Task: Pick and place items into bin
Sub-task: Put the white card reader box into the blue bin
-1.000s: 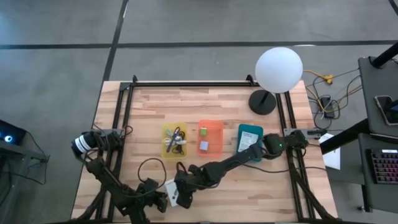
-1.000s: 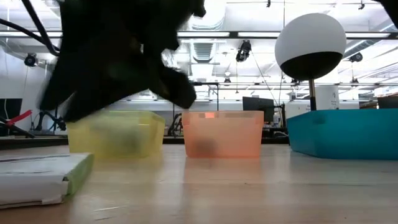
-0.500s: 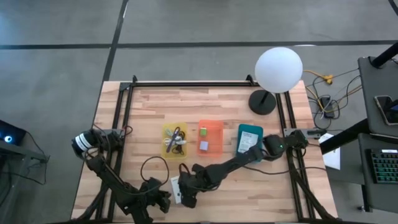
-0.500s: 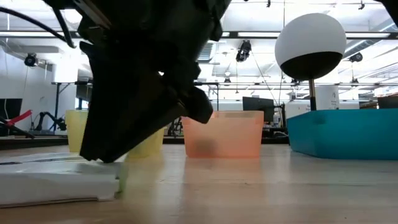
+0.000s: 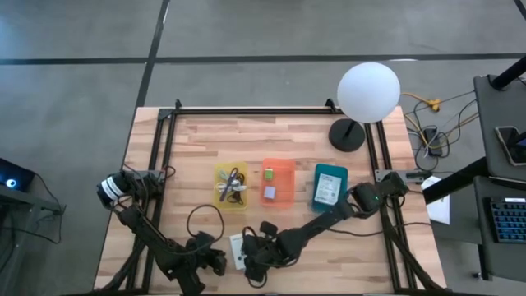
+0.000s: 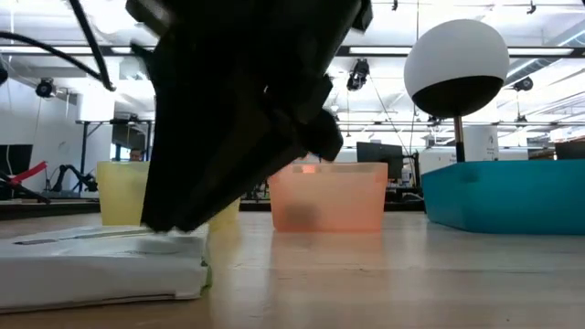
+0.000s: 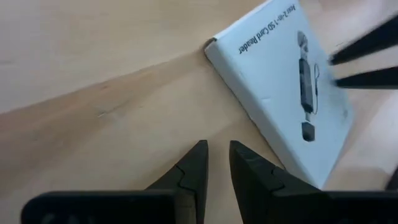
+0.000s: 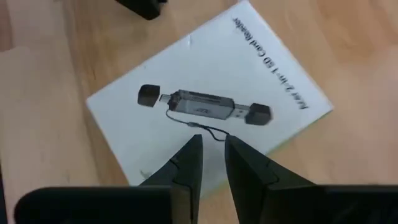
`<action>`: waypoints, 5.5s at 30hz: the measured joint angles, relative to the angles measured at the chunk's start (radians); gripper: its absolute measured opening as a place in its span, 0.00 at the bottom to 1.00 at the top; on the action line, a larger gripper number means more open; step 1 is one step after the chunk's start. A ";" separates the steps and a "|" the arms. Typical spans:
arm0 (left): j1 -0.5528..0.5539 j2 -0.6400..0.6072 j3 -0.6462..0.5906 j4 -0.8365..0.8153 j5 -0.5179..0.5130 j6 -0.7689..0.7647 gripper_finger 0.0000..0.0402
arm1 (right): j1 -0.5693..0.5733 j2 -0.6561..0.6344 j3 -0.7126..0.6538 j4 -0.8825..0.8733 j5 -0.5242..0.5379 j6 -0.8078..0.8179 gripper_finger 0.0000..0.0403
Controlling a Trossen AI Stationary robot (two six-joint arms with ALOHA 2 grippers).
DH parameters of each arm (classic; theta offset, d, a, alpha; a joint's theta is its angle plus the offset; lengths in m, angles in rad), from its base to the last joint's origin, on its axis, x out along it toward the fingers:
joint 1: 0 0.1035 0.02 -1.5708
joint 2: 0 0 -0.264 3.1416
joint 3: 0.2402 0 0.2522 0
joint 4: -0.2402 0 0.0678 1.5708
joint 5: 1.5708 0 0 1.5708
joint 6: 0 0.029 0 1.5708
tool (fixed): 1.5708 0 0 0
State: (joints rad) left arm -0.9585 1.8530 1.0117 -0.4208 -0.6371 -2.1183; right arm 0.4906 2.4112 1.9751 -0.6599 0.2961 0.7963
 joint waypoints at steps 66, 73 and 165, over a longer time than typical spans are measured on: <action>0.126 0.090 -0.044 0.492 0.068 0.484 0.13 | 0.009 -0.071 -0.199 0.058 -0.012 0.066 0.02; 0.178 0.081 -0.020 0.480 0.121 0.600 0.13 | 0.009 -0.071 -0.204 0.054 -0.005 0.069 0.02; 0.149 -0.014 -0.005 0.155 0.077 0.946 0.13 | 0.005 -0.104 -0.274 0.196 -0.187 0.192 0.02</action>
State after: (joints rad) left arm -0.8096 1.8386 1.0069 -0.2657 -0.5598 -1.1721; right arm 0.4953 2.3070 1.7015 -0.4638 0.1095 0.9884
